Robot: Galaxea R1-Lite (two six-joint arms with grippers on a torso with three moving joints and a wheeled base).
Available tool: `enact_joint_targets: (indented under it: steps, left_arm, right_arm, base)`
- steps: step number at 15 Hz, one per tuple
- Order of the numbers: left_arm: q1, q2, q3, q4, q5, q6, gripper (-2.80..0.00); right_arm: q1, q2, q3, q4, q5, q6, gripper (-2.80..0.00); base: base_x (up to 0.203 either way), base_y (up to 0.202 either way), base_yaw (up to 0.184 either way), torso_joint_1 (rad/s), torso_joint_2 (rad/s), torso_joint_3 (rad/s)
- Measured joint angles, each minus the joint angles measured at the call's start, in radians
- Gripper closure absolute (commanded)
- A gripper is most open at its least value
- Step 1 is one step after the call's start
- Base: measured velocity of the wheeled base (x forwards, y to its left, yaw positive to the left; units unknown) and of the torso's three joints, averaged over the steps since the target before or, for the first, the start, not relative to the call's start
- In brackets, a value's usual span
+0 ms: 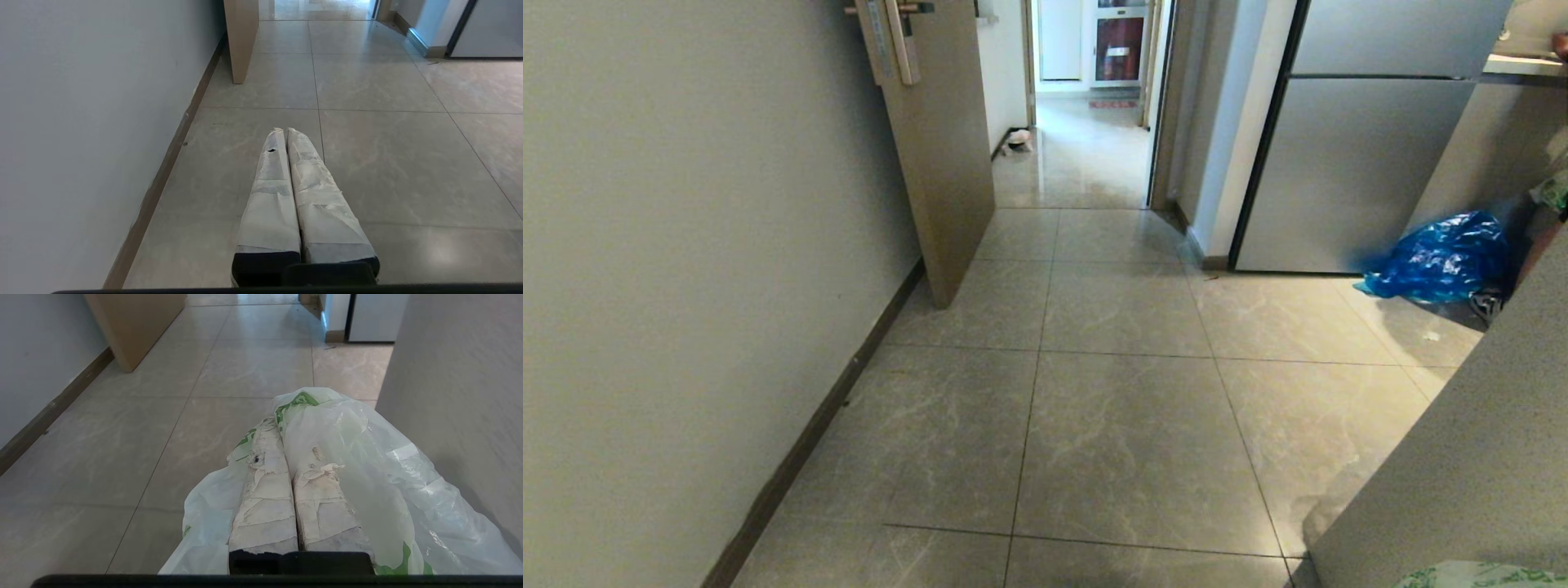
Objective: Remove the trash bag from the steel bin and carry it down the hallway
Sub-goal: Put the trash bag at the door
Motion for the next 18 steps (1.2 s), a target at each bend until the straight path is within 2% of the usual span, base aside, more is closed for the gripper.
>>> enact_joint_targets:
  steps: [18]
  left_arm:
    - [0.000,0.000,0.000,0.000,0.000,0.000,0.00]
  right_arm:
    - [0.000,0.000,0.000,0.001,0.000,0.000,0.00]
  base:
    - [0.191,0.000,0.001,0.003,0.00,0.002]
